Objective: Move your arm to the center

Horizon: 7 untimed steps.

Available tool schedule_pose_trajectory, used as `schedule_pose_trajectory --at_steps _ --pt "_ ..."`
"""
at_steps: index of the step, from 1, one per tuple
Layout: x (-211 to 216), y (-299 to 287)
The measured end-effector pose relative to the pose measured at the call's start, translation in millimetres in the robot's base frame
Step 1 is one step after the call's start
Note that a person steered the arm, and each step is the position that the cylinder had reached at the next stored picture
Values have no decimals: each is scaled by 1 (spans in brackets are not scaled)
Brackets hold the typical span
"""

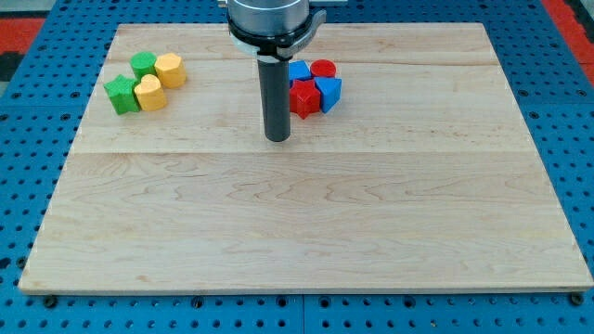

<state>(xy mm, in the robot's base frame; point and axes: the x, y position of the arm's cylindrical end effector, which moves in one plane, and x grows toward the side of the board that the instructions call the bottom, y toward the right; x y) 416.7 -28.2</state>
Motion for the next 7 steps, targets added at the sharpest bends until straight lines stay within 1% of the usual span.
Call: schedule_pose_trajectory --at_steps 7 --pt "1 5"
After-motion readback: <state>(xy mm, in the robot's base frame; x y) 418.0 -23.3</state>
